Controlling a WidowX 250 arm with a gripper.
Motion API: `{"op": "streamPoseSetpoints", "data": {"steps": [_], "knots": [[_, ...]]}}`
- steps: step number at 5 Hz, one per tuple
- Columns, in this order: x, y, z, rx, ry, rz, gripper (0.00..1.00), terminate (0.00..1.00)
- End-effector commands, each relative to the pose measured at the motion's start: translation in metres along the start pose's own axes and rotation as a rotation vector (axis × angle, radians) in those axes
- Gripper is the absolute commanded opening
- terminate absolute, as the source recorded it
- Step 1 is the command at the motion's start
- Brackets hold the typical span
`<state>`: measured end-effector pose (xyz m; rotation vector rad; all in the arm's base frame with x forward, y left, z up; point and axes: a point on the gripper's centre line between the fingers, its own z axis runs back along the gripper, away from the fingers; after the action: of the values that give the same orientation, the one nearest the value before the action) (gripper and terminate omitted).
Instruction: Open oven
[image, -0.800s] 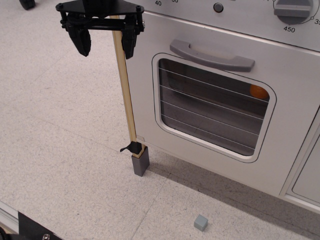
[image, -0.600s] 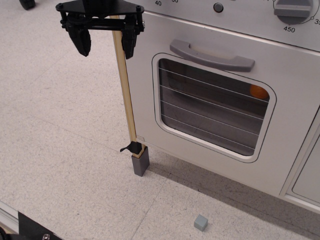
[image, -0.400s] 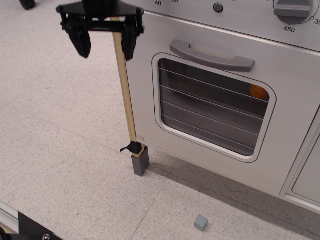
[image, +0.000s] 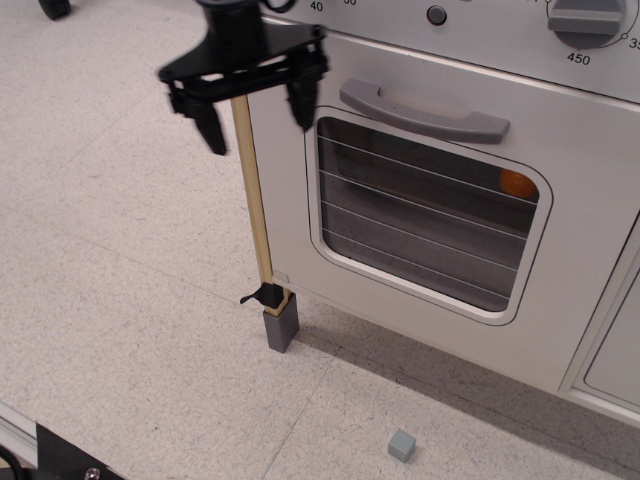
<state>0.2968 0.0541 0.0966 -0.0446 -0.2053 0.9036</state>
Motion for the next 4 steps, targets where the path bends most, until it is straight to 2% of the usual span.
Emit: {"op": "streamPoseSetpoints", "data": {"steps": [1,2,3,4], "knots": [[0.009,-0.048,0.018,-0.169,-0.01,0.303,1.0,0.0],[0.014,-0.07,0.006,-0.199,0.021,0.405,1.0,0.0],[0.013,-0.082,-0.005,-0.218,0.018,0.455,1.0,0.0],[0.009,-0.088,-0.014,-0.268,0.03,0.467,1.0,0.0]]}}
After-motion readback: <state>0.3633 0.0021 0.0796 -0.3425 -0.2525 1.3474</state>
